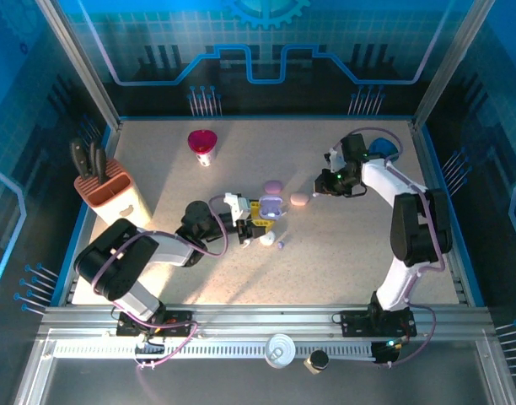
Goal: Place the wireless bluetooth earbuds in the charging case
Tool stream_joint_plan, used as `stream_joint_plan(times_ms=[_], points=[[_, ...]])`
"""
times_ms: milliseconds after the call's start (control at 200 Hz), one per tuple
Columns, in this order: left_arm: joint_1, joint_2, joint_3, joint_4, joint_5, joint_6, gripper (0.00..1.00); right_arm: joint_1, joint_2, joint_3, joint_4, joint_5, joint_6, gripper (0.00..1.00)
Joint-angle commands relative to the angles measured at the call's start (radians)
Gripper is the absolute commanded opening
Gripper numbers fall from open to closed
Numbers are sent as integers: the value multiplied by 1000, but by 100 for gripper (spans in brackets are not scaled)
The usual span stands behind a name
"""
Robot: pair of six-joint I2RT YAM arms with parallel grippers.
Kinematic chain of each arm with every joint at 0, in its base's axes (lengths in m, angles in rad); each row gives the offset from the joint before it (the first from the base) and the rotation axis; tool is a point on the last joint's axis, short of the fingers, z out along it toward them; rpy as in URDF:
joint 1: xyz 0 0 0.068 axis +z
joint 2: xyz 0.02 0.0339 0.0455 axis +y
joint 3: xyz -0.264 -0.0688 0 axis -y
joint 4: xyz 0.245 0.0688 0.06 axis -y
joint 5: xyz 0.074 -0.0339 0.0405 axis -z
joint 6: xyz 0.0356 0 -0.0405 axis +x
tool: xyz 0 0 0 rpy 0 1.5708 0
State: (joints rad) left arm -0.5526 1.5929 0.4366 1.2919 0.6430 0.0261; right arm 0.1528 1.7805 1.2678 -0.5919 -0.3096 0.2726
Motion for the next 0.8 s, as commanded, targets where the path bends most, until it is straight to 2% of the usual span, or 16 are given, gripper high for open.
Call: stream_joint_plan(times_ms=[0,320,795], points=[[7,15,28,-22,-39,43,38,37,-74,-34,-40,63,3,17],[7,46,43,-47,-102,51,38,138,-246,-95,-35,50,-5,17],[8,65,56,-47,-107,45,38,327,-527,-107,-74,29,-173,18]])
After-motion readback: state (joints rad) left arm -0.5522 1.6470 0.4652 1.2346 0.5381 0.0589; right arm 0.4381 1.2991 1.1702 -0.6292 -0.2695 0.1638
